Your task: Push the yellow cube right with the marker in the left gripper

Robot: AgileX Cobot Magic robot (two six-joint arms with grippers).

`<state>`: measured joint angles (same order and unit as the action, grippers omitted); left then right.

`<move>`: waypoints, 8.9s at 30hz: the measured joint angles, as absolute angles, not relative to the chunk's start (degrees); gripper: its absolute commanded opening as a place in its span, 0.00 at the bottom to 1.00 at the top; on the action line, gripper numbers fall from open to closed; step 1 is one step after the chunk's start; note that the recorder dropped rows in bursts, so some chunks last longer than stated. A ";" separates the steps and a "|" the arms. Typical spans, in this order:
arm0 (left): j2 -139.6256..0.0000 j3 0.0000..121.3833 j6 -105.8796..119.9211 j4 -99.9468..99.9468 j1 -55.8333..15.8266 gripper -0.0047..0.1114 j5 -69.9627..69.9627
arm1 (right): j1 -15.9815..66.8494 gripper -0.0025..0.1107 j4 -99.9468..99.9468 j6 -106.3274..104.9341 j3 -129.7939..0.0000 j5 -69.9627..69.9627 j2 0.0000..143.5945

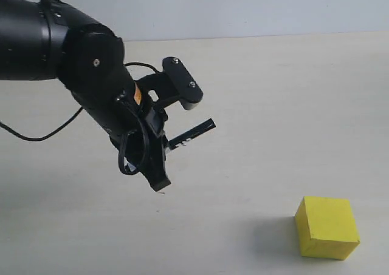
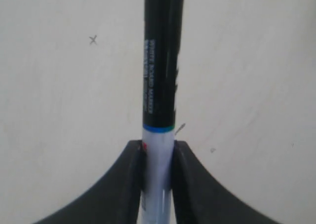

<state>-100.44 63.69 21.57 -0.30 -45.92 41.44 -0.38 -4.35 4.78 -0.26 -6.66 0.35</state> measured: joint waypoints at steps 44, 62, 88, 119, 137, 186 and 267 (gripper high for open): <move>-104.16 69.50 -17.61 -14.23 -42.95 0.04 39.20 | -0.38 0.02 -4.35 4.78 -0.26 -6.66 0.35; -109.14 68.99 -29.14 -15.42 -43.46 0.04 31.29 | -0.38 0.02 -4.35 4.78 -0.26 -6.66 0.35; -117.80 69.91 -29.14 -15.78 -42.62 0.04 30.16 | -0.38 0.02 -4.35 4.78 -0.26 -6.66 0.35; -117.93 70.15 -28.98 -15.94 -42.62 0.44 30.21 | -0.38 0.02 -4.35 4.78 -0.26 -6.66 0.35; -117.07 70.15 -28.18 -15.94 -42.62 0.44 29.60 | -0.38 0.02 -4.35 4.78 -0.26 -6.66 0.35; -69.21 13.58 -16.31 -6.88 -46.94 0.05 -31.46 | -0.38 0.02 -4.35 4.78 -0.26 -6.66 0.35; -0.31 0.17 -0.43 -6.30 -4.00 0.05 7.82 | -0.38 0.02 -4.35 4.78 -0.26 -6.66 0.35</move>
<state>-0.31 0.17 -0.43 -6.30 -4.00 7.82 -0.38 -4.35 4.78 -0.26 -6.66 0.35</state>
